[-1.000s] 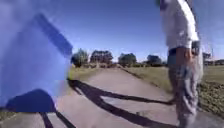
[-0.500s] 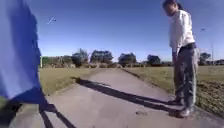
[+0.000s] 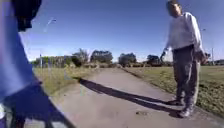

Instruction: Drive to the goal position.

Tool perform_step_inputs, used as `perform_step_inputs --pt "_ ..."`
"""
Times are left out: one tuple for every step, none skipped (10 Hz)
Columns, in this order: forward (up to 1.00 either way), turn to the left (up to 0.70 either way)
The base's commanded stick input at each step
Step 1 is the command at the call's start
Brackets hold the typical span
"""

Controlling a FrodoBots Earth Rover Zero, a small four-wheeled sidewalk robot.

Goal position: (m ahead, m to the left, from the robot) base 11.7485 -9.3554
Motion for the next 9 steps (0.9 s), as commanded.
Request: perform_step_inputs --pt "0.7 0.0" --pt "0.7 0.0" --pt "0.7 0.0" --pt "0.7 0.0" --pt "0.7 0.0" --pt "0.7 0.0" --pt "0.7 0.0" --pt "0.7 0.0" --pt "0.7 0.0"
